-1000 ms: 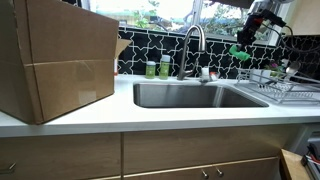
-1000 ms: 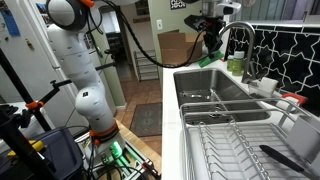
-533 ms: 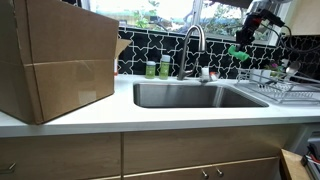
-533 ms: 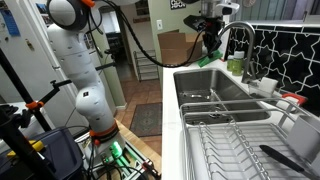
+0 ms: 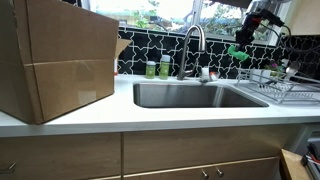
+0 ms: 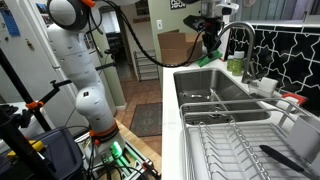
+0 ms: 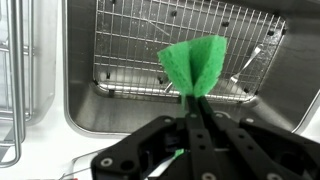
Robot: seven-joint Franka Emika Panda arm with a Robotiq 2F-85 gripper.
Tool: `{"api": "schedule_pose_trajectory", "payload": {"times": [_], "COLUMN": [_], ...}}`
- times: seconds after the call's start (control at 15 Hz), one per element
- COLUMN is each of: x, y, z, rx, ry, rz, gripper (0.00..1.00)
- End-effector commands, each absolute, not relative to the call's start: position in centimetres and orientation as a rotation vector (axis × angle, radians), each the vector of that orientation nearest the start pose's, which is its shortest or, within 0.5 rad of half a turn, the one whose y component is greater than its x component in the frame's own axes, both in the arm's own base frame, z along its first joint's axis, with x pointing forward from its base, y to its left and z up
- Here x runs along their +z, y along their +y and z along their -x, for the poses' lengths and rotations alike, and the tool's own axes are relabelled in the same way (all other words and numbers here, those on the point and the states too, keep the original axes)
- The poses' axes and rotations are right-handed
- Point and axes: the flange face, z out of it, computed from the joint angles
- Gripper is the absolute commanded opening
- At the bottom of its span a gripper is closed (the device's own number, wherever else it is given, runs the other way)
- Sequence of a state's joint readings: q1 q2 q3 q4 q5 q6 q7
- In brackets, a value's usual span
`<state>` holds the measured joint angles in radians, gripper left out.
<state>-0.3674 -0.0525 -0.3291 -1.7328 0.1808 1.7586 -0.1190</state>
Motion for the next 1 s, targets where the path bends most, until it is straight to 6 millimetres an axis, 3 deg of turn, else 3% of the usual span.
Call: {"api": "schedule_pose_trajectory", "payload": {"times": [0.0,0.73,0.87,0.93], "x": [59.79,60.29,60.34,60.36], "y": [-34.97,-35.64,-35.68,-35.70], "z": [-42.20,-41.41,-41.37,-41.35], "rx": [-0.211,-0.229,-0.230,-0.230], "ry": [0.911,0.937,0.937,0.936], "rz": [2.834,2.827,2.828,2.829], "gripper": [0.01,0.03,0.13,0.08]}}
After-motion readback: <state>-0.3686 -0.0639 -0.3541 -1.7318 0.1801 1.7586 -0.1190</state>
